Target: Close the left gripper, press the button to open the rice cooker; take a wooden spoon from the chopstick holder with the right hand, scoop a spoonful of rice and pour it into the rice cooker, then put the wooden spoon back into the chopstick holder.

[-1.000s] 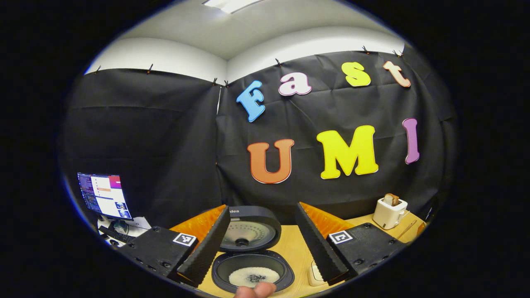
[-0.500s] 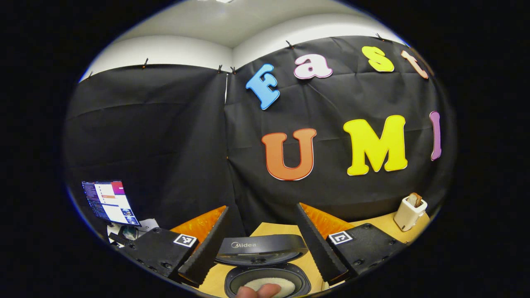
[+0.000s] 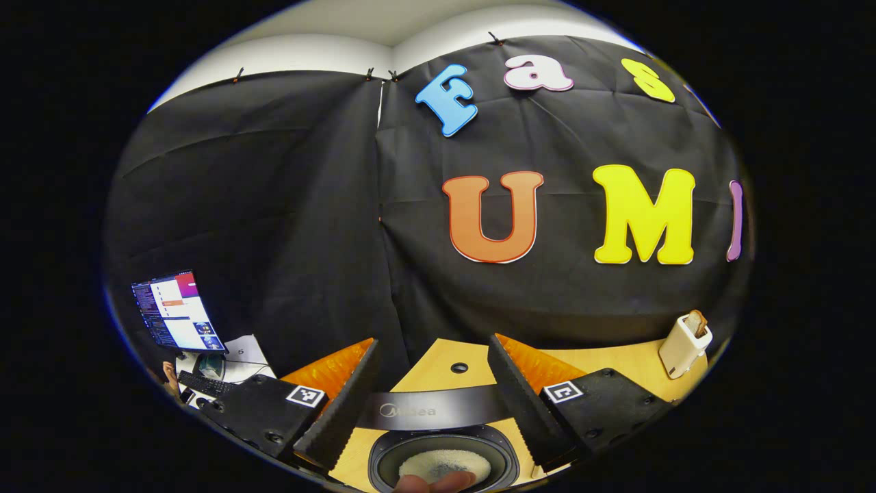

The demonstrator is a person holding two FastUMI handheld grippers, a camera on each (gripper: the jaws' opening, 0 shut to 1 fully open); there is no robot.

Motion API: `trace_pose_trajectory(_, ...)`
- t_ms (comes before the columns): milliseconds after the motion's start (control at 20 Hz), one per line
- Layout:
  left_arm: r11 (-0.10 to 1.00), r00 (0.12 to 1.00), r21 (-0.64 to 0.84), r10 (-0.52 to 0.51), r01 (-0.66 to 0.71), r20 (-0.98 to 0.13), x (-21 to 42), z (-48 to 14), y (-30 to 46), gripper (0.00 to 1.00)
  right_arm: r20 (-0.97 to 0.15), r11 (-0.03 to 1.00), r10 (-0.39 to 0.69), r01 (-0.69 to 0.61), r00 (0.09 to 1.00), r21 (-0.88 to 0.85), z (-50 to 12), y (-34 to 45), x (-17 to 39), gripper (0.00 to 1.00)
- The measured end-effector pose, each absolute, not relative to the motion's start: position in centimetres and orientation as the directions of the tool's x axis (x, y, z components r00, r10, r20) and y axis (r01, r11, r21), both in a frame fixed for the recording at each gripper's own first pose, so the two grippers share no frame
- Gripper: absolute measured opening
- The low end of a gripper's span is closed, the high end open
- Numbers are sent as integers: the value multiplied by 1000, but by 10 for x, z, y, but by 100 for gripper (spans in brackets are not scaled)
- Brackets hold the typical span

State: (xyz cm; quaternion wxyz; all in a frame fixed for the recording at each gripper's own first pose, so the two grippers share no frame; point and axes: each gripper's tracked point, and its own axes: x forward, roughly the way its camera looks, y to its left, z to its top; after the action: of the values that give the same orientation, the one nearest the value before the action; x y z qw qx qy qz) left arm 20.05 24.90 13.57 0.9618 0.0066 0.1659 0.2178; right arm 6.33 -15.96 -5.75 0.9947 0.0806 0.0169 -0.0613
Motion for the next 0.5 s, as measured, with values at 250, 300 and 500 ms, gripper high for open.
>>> trace_pose_trajectory(250,898,833,81,433,-433,-345,199,126,258,100,-29,984,-111,114,993,140,-53,-152,59,91)
trace_pose_trajectory(300,897,830,78,433,-435,-351,198,123,260,100,-29,984,-110,113,994,137,-53,-151,57,96)
trace_pose_trajectory(500,899,828,55,422,-434,-370,192,116,259,100,-35,985,-91,95,995,142,-54,-142,56,91)
